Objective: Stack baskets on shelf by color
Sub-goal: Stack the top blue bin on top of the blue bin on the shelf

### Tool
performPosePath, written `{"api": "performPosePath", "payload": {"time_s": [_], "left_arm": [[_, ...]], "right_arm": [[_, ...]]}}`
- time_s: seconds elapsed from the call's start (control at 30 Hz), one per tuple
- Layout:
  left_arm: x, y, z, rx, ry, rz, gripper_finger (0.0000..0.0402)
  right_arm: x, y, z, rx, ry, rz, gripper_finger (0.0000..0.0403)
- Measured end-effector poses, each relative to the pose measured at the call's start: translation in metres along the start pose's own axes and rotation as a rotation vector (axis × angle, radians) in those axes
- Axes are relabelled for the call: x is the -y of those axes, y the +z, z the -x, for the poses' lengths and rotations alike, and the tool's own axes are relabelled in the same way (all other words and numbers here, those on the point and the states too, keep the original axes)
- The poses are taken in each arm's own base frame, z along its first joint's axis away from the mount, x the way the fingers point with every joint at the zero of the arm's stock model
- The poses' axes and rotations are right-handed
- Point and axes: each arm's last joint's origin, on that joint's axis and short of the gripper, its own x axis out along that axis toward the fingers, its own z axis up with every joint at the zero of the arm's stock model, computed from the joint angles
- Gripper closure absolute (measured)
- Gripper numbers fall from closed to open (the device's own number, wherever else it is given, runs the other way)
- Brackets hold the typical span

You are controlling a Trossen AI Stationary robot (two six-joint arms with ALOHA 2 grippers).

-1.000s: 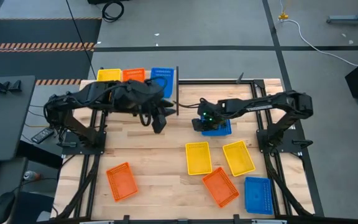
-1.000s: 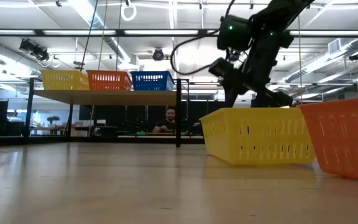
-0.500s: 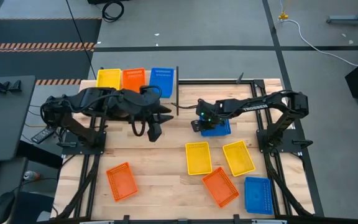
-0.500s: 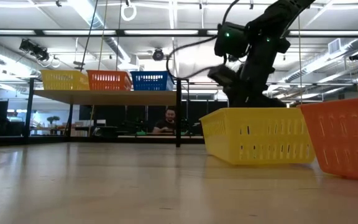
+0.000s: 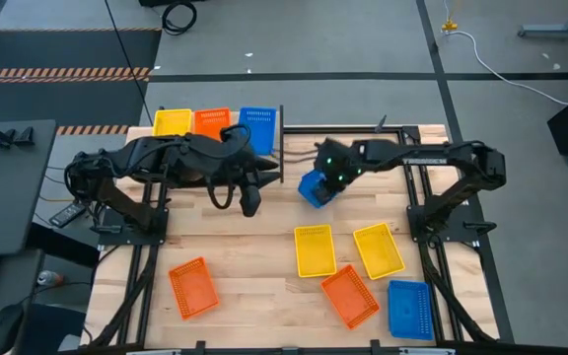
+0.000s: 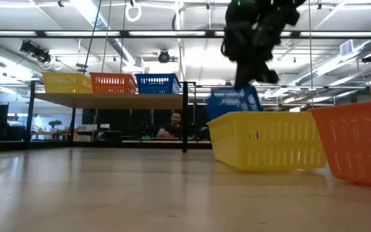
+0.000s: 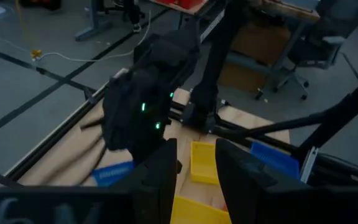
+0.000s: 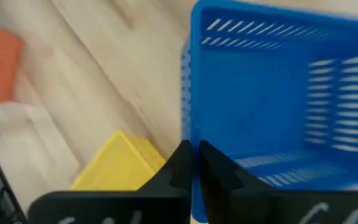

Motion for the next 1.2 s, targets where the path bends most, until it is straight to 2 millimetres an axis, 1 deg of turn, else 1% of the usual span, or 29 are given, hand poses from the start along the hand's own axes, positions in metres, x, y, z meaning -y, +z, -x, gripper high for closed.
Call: {"api": "performPosePath", "payload": {"time_s": [0.13, 0.2, 0.3, 0.43, 0.57, 0.7, 0.8, 1.03, 1.2], "left_arm": [[-0.002, 0.001, -0.001, 0.017, 0.033, 0.035, 0.0285], [-0.001, 0.004, -0.001, 0.043, 0.025, 0.048, 0.0285], [-0.002, 0.01, -0.001, 0.101, 0.016, 0.075, 0.0285], [-0.002, 0.018, -0.001, 0.169, 0.0, 0.106, 0.0285], [-0.005, 0.024, -0.002, 0.217, 0.006, 0.125, 0.0285], [-0.007, 0.03, -0.002, 0.273, 0.006, 0.152, 0.0285], [-0.009, 0.036, -0.001, 0.32, -0.003, 0.173, 0.0285], [-0.01, 0.044, 0.0, 0.391, -0.009, 0.144, 0.0285], [-0.01, 0.045, 0.001, 0.406, -0.012, 0.136, 0.0285]], "right_arm": [[-0.017, 0.023, 0.043, 0.158, 0.016, 0.165, 0.0391], [-0.025, 0.034, 0.064, 0.245, -0.004, 0.245, 0.0383], [-0.034, 0.047, 0.096, 0.327, -0.055, 0.304, 0.0375], [-0.039, 0.06, 0.126, 0.369, -0.092, 0.354, 0.0384], [-0.047, 0.073, 0.147, 0.493, -0.084, 0.486, 0.039], [-0.049, 0.08, 0.148, 0.554, -0.103, 0.603, 0.0387], [-0.049, 0.086, 0.144, 0.574, -0.108, 0.65, 0.0387], [-0.044, 0.102, 0.105, 0.475, -0.089, 0.673, 0.0387], [-0.042, 0.11, 0.085, 0.445, -0.09, 0.67, 0.0387]]}}
